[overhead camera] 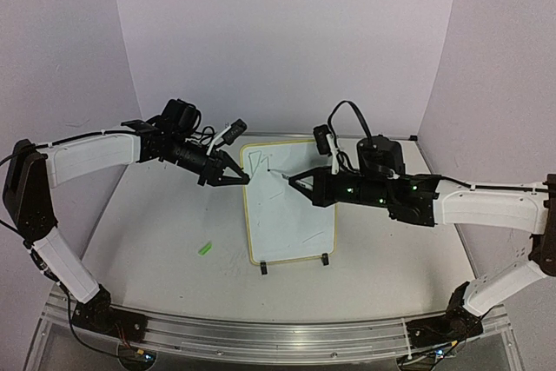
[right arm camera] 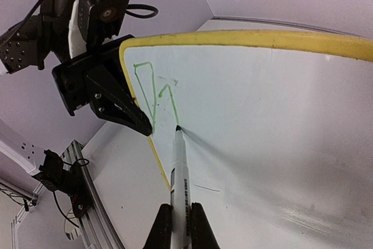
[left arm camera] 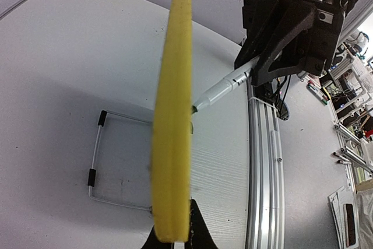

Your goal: Write a sentence on the whiteboard

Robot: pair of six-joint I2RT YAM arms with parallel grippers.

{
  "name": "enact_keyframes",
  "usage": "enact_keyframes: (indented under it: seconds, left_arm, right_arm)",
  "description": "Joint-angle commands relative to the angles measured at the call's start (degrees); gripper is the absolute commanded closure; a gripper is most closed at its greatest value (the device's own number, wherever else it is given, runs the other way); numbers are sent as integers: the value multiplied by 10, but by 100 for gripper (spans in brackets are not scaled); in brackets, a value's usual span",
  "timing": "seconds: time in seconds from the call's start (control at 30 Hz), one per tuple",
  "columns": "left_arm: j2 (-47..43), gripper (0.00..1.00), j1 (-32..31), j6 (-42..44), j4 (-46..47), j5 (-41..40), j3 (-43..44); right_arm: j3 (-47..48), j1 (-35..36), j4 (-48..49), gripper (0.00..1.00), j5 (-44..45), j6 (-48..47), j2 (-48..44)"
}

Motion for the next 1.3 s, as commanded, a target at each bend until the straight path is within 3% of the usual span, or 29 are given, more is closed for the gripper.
enact_keyframes:
  seconds: [0.0,0.67,0.97,1.27]
  left_arm:
    - [26,100,-24,26,-49,-42,2]
    - [26,100,-25,27,-51,-43,3]
    - [26,100,-25,27,-51,-44,2]
    - [26,100,-26,28,-54,-52,3]
  right_arm:
    - [1,-2,47,100,41,0,-15]
    - [-26,-3,57,100,87,12,-36]
    - [-24,-2,57,100,70,11,-38]
    - [-19,-3,32,100,-4,-20,-87]
